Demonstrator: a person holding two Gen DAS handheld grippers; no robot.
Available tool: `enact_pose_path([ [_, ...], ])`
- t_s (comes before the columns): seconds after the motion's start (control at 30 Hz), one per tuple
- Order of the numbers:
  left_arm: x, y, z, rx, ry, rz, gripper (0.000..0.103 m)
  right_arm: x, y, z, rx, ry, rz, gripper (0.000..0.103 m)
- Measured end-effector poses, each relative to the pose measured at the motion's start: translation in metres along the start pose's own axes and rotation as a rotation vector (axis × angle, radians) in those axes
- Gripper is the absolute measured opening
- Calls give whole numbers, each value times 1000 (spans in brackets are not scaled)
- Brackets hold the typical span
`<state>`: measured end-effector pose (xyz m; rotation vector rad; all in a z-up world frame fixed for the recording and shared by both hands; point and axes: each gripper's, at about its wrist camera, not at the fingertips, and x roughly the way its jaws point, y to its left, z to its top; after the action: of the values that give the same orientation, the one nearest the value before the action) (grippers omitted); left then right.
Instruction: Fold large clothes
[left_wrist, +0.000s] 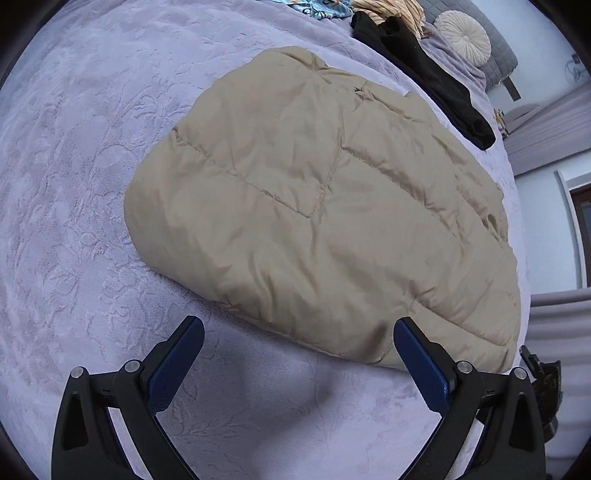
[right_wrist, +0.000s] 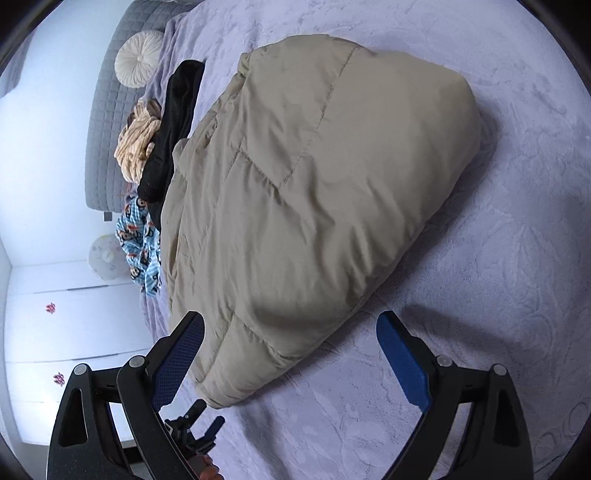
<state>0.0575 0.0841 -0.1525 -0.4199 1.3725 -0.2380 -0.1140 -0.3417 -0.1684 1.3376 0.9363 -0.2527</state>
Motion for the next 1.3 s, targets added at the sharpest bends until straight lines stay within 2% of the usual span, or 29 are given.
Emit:
enact_pose_path([
  [0.17,2,25,5,-81,-1,-84,103,10,-4,14,28,-12,36,95],
  [0.23,5,38,4,-108,15,-120,103,15,-1,18,24,-2,90,96],
  [0.27,8,43,4,-122,29,-144,103,18,1,22,23,5,115,103],
  [0.4,24,58,5,-188,62,-228,103,22,3,25,24,12,179,103],
  [0.6,37,55,35,-250,-15,-311,103,34,-2,32,13,66,139,103],
  [0.77,58,52,47,-318,-18,-296,103,53,-6,44,35,82,129,103],
  [0.8,61,51,47,-325,-25,-289,101,56,-7,45,44,80,129,103],
  [0.87,59,50,47,-335,-52,-290,74,61,-9,48,65,74,124,103],
  [0.9,58,50,47,-333,-58,-306,52,61,-10,48,73,70,124,103],
  [0.93,56,50,48,-329,-68,-314,40,60,-10,48,74,68,125,103],
  [0.97,52,49,49,-312,-81,-317,34,59,-10,48,72,70,127,103],
  [1.03,39,43,51,-243,-106,-307,22,57,-11,48,79,83,113,95],
  [1.1,26,32,50,-153,-133,-285,20,55,-16,47,102,107,98,52],
  [1.2,8,18,48,-36,-159,-253,19,47,-14,44,93,98,123,31],
  [1.3,-7,15,42,27,-149,-257,19,33,-8,37,55,86,126,26],
])
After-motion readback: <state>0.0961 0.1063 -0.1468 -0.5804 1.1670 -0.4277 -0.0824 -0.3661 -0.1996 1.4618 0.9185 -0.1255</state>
